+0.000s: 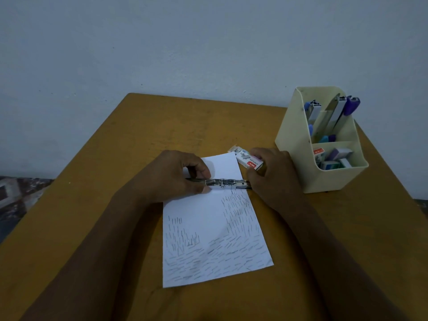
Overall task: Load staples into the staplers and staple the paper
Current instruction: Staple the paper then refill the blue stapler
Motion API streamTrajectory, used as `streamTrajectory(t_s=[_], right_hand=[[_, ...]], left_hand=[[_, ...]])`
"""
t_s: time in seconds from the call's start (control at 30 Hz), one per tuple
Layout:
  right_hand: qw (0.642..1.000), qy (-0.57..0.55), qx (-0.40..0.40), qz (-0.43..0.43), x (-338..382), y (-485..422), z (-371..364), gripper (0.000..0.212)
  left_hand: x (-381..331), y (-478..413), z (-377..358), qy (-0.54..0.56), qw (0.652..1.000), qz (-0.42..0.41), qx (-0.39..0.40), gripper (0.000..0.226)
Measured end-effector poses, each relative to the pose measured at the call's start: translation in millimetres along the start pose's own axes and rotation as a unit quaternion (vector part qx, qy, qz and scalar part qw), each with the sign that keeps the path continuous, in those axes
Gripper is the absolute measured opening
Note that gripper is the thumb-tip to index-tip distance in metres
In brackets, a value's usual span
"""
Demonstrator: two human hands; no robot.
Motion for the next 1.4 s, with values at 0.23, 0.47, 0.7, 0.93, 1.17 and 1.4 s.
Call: streamTrajectory(t_s=[0.23, 0.47, 0.7, 0.93, 1.17, 1.4], right_hand=[[0.997, 0.005, -0.037, -0.070, -0.7, 1.2, 3.5, 0.035], [0.998, -0.012, -0.031, -0.052, 4.2, 5.3, 14.9, 0.035], [0.997, 0.018, 0.064, 0.029, 9.7, 7.1, 7.1, 0.034], [0.995, 0.058, 0.082, 0.028, 3.2, 1.9, 7.6, 0.019], [0.993, -0.056, 0.101, 0.010, 2.6, 3.1, 11.3, 0.018], [0.963, -0.262, 0.056, -0.028, 9.3, 3.4, 21.4, 0.023]], left_hand=[[3.6, -1.0, -0.4, 0.000, 1.000, -0.008, -0.007, 0.020], [6.1, -0.5, 1.3, -0.005, 0.999, -0.023, -0.035, 0.019], [7.1, -1.2, -0.1, -0.031, 0.999, -0.027, -0.028, 0.021], [4.8, -1.4, -1.4, -0.043, 0.998, -0.035, -0.031, 0.021], [4.2, -2.3, -3.4, -0.043, 0.998, -0.040, -0.024, 0.020], [-2.6, -2.4, -8.1, -0.028, 0.998, -0.062, -0.019, 0.020]])
Point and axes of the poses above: each hand's wrist, its own y-axis away from the middle knuckle, its own z-axis out of the back of the hand, x = y × z, the point moved 4 cm from there along -y, towards the middle knuckle, and after that the axes turned 5 degrees about -z, right-handed, at the moved point
